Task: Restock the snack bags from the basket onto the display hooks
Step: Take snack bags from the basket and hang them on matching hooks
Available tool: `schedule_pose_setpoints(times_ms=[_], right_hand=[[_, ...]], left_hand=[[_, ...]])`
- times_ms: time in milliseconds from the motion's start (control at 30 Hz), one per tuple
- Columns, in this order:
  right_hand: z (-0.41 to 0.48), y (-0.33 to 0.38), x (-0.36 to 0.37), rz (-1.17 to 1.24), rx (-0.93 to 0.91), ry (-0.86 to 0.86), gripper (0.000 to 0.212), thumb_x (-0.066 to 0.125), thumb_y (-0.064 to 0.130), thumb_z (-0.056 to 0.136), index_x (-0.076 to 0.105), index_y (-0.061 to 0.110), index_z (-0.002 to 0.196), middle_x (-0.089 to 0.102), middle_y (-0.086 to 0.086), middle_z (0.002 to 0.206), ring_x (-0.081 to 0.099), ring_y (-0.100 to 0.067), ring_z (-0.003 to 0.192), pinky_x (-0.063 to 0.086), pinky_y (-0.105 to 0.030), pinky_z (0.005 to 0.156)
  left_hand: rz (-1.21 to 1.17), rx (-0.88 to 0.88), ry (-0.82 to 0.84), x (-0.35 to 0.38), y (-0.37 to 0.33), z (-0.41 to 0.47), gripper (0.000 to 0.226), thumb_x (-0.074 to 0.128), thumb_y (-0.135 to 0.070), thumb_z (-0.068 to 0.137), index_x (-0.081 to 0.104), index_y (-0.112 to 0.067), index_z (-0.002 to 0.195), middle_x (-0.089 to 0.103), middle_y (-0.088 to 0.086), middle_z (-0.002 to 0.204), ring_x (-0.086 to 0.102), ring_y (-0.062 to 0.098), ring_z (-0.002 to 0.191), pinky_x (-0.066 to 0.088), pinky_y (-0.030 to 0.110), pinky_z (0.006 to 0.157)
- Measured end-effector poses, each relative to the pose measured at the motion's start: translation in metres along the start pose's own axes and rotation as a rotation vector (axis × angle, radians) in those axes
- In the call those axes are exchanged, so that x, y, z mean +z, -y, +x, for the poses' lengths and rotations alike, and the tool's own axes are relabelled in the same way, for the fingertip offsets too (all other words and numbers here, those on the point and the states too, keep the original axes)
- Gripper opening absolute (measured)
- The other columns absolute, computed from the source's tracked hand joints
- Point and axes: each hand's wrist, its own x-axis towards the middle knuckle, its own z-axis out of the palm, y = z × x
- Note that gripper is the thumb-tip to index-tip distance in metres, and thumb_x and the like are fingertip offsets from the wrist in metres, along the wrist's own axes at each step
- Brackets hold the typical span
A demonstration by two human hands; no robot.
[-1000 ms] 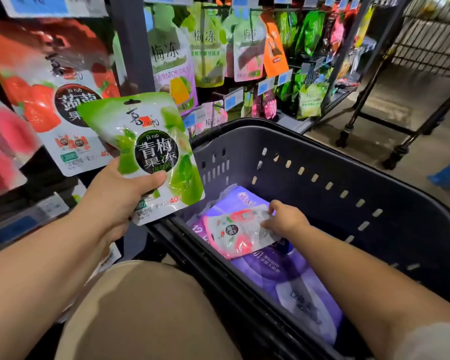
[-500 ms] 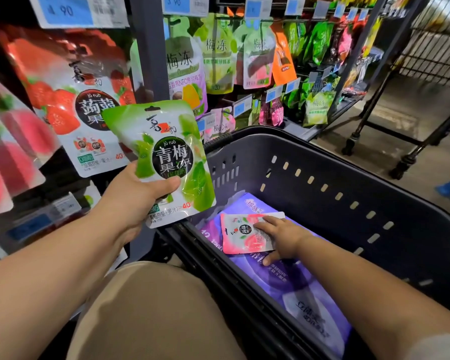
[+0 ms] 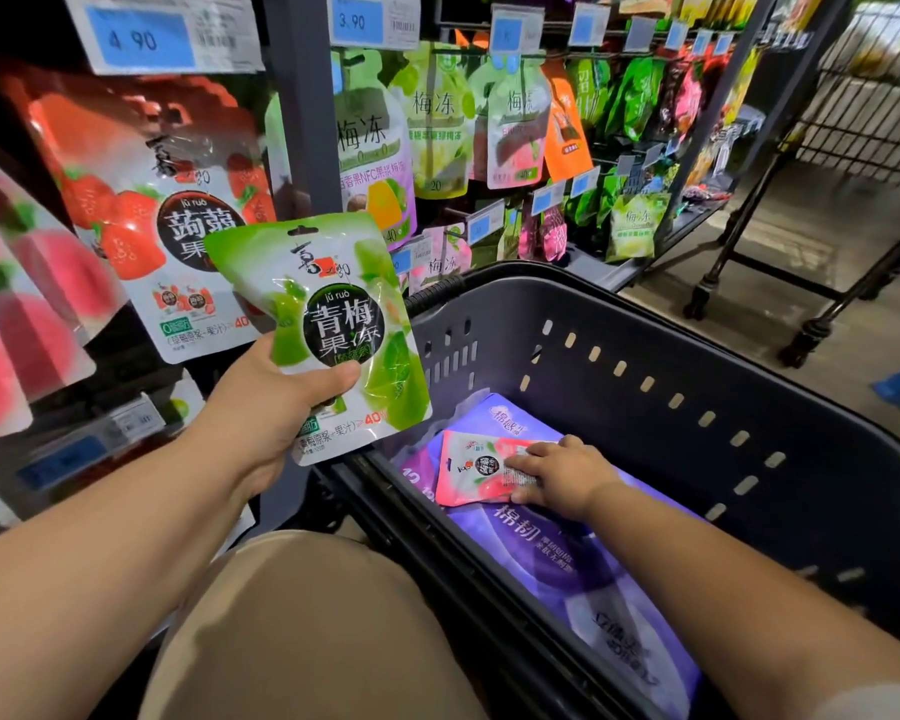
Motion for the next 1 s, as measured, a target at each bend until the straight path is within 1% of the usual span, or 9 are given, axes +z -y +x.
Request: schedule_pose_setpoints(times_ms=[200,467,567,633,700,767,833,900,1000], right_hand=[[-0.005,0.007,0.013,0.001,-0.006,0.045,0.08,0.055,0.065,0.088,0.016,0.042,0.154,0.015,-0.002,0.163,0.017,-0.03,0.147,0.03,-0.051,0.111],[-0.007,0.01,0.005,0.069,0.027,-0.048,0.059,0.046,0.027,0.093,0.034,0.038,0.149,0.049,-0.002,0.144,0.05,-0.03,0.127,0.045,-0.038,0.102],[-0.004,0.003,-0.015,0.318,0.108,-0.181,0.029,0.052,0.024,0.093,0.061,0.029,0.12,0.065,-0.003,0.116,0.061,-0.028,0.11,0.046,-0.032,0.085],[-0.007,-0.002,-0.034,0.634,0.16,-0.261,0.014,0.06,0.014,0.089,0.064,0.027,0.093,0.066,-0.001,0.09,0.065,-0.026,0.091,0.049,-0.033,0.077],[-0.017,-0.002,-0.057,1.104,0.137,-0.307,0.019,0.063,0.003,0.089,0.064,0.022,0.087,0.066,-0.004,0.083,0.064,-0.023,0.077,0.052,-0.039,0.073],[-0.029,0.005,-0.083,1.58,0.033,-0.315,0.022,0.058,-0.006,0.091,0.062,0.013,0.1,0.067,-0.009,0.088,0.065,-0.019,0.07,0.056,-0.036,0.065],[-0.041,0.019,-0.111,1.938,-0.095,-0.277,0.031,0.057,-0.005,0.087,0.056,0.009,0.116,0.07,-0.011,0.092,0.07,-0.021,0.07,0.06,-0.037,0.063],[-0.053,0.036,-0.135,2.136,-0.223,-0.197,0.042,0.067,0.006,0.078,0.057,0.009,0.118,0.072,-0.012,0.094,0.072,-0.025,0.073,0.062,-0.044,0.068],[-0.059,0.065,-0.16,2.245,-0.3,-0.038,0.099,0.101,0.021,0.034,0.062,0.005,0.124,0.07,-0.017,0.116,0.07,-0.033,0.093,0.05,-0.058,0.095]], left_hand=[[-0.016,0.007,-0.014,-0.001,0.001,-0.001,0.035,0.07,0.008,0.08,0.065,-0.017,0.104,0.076,-0.005,0.083,0.072,0.006,0.069,0.053,0.015,0.054],[-0.032,0.071,-0.057,-0.014,-0.005,-0.007,0.037,0.071,0.008,0.08,0.063,-0.018,0.106,0.075,-0.009,0.082,0.071,0.002,0.068,0.052,0.012,0.056],[-0.01,0.101,-0.083,-0.028,-0.011,-0.011,0.046,0.075,0.002,0.078,0.062,-0.016,0.119,0.076,-0.005,0.096,0.072,0.008,0.083,0.053,0.018,0.07],[0.016,0.126,-0.105,-0.041,-0.015,-0.015,0.053,0.077,-0.001,0.077,0.06,-0.017,0.125,0.074,-0.002,0.106,0.071,0.012,0.09,0.051,0.021,0.074],[0.045,0.155,-0.11,-0.053,-0.022,-0.021,0.05,0.077,-0.001,0.078,0.061,-0.017,0.122,0.074,-0.003,0.097,0.07,0.007,0.075,0.052,0.019,0.066],[0.046,0.168,-0.107,-0.065,-0.026,-0.028,0.044,0.076,-0.001,0.078,0.06,-0.016,0.117,0.072,-0.01,0.074,0.063,0.0,0.054,0.052,0.017,0.055],[0.063,0.175,-0.113,-0.077,-0.033,-0.039,0.045,0.082,-0.011,0.075,0.061,-0.016,0.115,0.066,-0.014,0.059,0.056,0.0,0.045,0.045,0.019,0.045],[0.097,0.2,-0.126,-0.092,-0.039,-0.05,0.063,0.089,-0.031,0.058,0.064,-0.019,0.115,0.075,-0.009,0.077,0.068,0.009,0.063,0.052,0.03,0.058],[0.123,0.207,-0.192,-0.111,-0.049,-0.071,0.052,0.089,-0.022,0.064,0.066,-0.02,0.112,0.077,-0.008,0.088,0.072,0.013,0.078,0.054,0.035,0.069]])
